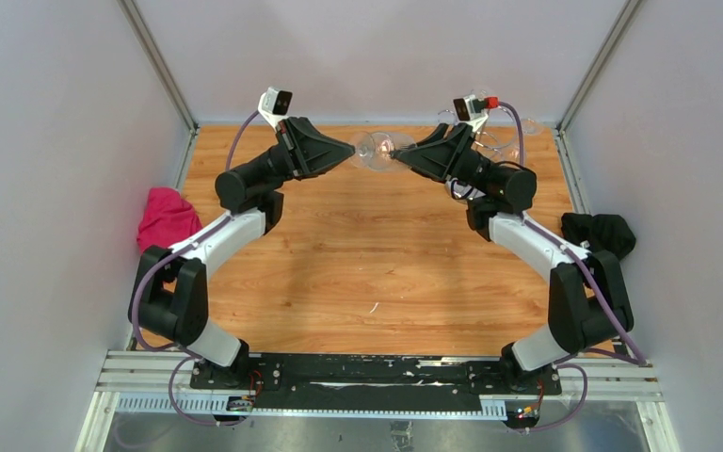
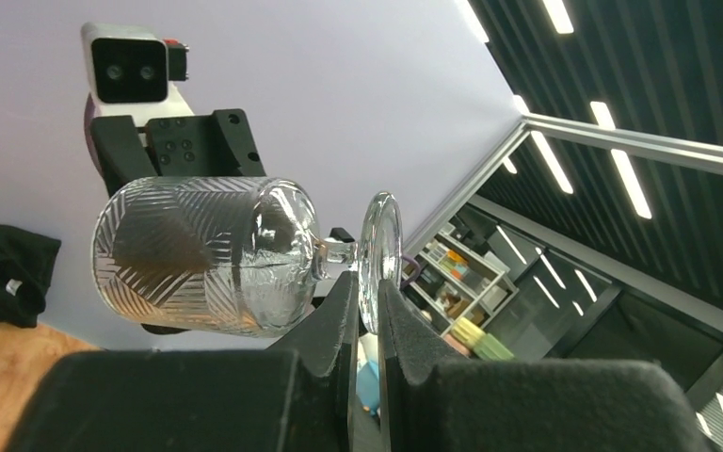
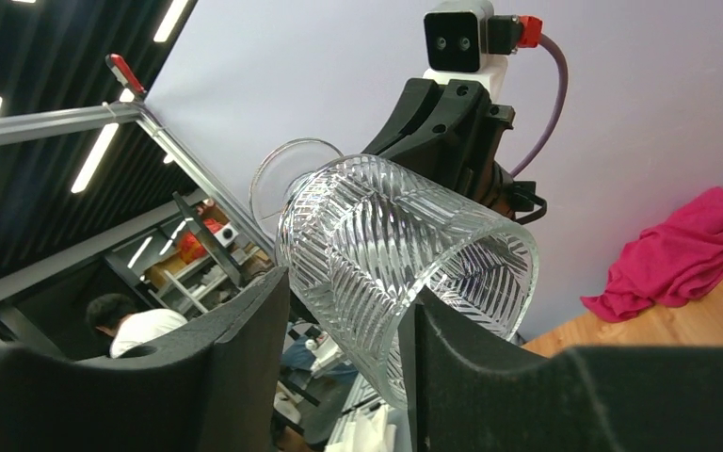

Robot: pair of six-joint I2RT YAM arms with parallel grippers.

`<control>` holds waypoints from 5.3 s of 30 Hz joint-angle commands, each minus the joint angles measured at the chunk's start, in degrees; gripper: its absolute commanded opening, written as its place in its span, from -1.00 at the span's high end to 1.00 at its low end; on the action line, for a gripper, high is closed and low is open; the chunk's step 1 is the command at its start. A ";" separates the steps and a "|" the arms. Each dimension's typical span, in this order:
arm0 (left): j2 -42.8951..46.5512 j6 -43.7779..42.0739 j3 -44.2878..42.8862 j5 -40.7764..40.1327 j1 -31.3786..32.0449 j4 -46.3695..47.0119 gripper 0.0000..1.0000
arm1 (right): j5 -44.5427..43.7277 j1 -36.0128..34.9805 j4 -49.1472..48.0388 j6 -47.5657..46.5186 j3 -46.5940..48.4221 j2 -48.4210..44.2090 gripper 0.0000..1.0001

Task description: Take the wine glass off the wine glass rack

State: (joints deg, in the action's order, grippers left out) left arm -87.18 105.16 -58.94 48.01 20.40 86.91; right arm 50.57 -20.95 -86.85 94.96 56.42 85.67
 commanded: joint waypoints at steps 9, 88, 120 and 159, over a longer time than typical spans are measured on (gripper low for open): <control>-6.37 -3.53 -0.24 1.70 -0.72 2.50 1.00 | -0.55 -2.34 -4.62 -1.53 2.04 -3.70 0.30; 22.38 -83.54 -22.13 -45.44 -15.90 -125.17 -0.40 | -25.62 -21.98 125.95 -81.48 57.44 21.20 1.00; 26.07 -85.74 -17.27 -49.93 -16.01 -121.68 -0.46 | -55.16 -34.25 137.78 -96.56 80.20 49.66 1.00; 25.47 -85.48 -16.91 -48.98 -16.09 -121.24 -0.52 | -47.87 -31.17 134.57 -92.49 75.28 53.26 1.00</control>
State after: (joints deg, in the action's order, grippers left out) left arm -61.98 19.94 -76.14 -1.28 4.62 -35.66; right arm 2.24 -52.60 48.75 1.83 132.33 137.88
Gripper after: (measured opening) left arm 0.755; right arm 0.263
